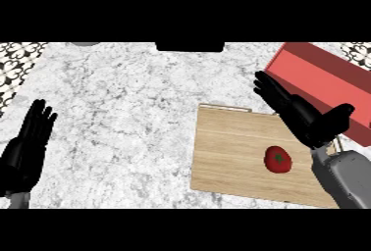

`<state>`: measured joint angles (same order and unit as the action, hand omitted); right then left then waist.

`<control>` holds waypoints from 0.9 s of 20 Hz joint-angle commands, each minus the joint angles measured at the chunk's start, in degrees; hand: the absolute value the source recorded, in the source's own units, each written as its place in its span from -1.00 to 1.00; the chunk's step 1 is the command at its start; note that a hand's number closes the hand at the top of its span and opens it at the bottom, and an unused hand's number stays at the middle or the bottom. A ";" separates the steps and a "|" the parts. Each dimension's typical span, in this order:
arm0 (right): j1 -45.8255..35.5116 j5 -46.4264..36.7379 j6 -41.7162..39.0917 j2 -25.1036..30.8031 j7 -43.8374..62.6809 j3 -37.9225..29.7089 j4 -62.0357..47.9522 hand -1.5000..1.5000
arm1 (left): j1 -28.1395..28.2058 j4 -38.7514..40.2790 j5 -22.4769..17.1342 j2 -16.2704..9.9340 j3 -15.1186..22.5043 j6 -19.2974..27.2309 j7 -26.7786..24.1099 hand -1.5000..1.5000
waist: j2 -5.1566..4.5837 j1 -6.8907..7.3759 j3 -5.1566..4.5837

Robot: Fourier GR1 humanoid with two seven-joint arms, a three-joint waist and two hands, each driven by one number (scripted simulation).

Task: Pick the tomato from the tray and place it in the cardboard box

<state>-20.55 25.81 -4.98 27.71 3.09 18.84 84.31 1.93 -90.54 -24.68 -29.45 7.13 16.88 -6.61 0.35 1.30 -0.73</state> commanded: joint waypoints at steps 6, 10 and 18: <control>9.66 -15.96 29.54 -0.48 4.41 -3.76 -4.02 -1.00 | -3.63 -1.97 7.45 -3.61 8.45 -5.30 0.71 0.00 | 0.11 -9.34 0.52; 11.85 -33.06 32.50 12.24 4.16 0.98 -8.02 -1.00 | -2.96 -2.41 6.90 -2.50 9.95 -5.90 1.43 0.00 | 0.23 -10.51 -0.37; 15.62 -59.82 44.39 16.26 18.82 11.41 -4.16 -1.00 | -5.77 -2.76 9.73 -1.23 14.24 -5.90 4.62 0.00 | 1.11 -7.25 -0.17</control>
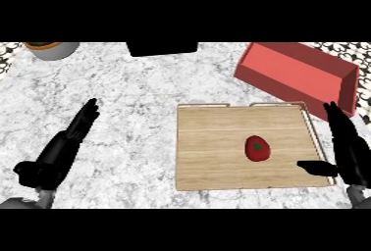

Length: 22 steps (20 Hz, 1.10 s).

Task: Pick the tomato from the tray and place it in the cardboard box

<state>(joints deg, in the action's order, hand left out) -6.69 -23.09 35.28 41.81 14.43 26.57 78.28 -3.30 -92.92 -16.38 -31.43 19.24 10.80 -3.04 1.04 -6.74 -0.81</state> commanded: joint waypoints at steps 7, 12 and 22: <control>2.44 -20.95 -8.38 -0.64 30.29 9.76 14.81 -1.00 | -2.31 0.71 1.38 1.44 2.81 -0.94 2.09 0.00 | 0.33 2.64 -0.08; 0.70 -23.80 -21.66 -5.28 48.32 13.66 27.26 -1.00 | -6.23 2.68 2.48 2.83 3.21 -1.03 2.78 0.00 | -0.21 3.70 0.19; -3.76 -33.59 -38.33 -19.96 68.25 14.73 35.88 -1.00 | -12.61 6.30 4.12 7.62 3.83 -1.57 6.26 0.00 | -0.95 6.01 0.69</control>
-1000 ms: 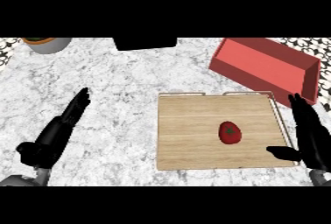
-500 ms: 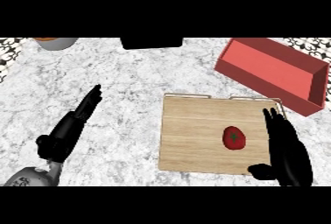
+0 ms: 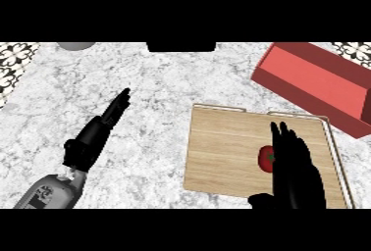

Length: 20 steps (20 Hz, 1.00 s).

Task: Pick the tomato from the tray and place it in the cardboard box

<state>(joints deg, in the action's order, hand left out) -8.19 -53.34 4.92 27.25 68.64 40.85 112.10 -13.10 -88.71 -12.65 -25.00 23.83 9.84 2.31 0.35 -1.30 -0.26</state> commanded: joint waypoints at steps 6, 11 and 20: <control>-1.22 -4.84 -9.10 -10.74 10.64 -3.69 -6.15 -1.00 | -3.99 0.74 0.81 3.00 -0.59 -0.89 2.50 0.00 | -0.31 1.14 0.22; 2.01 -4.38 -10.67 -11.79 6.73 -8.65 -7.47 -1.00 | 0.78 -0.66 2.32 2.62 -0.17 -1.28 0.95 0.00 | -0.21 1.44 0.24; 3.09 -11.59 -9.93 -16.62 -1.24 -11.82 -11.99 -1.00 | -1.33 1.85 5.07 5.88 -3.93 -4.63 1.07 0.00 | -0.33 1.25 0.25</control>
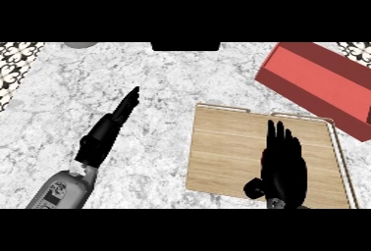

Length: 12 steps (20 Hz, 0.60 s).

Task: Pick the tomato from the tray and place it in the cardboard box

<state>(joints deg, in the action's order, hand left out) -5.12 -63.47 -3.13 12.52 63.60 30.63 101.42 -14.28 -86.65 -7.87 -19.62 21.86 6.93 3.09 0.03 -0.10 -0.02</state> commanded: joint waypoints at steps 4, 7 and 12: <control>-0.66 -1.35 -0.05 -3.24 -0.31 -5.40 -7.11 -1.00 | 1.68 -3.63 2.27 0.90 -1.79 -1.41 2.04 0.00 | -0.01 0.34 0.03; 0.22 -1.78 -4.58 -4.48 0.69 -5.41 -3.61 -1.00 | 3.23 2.73 2.75 2.33 -3.53 -3.99 -5.12 0.00 | -0.04 0.07 0.00; 1.56 -3.62 -2.00 -6.91 -1.55 -6.61 -9.00 -1.00 | 1.47 -2.13 3.66 3.21 -5.44 -4.35 1.85 0.00 | -0.01 0.17 0.02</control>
<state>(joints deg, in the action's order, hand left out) -3.45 -65.77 -5.65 7.69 59.93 25.04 96.02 -13.47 -87.44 -4.90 -17.06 17.85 3.58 4.15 0.02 0.00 0.00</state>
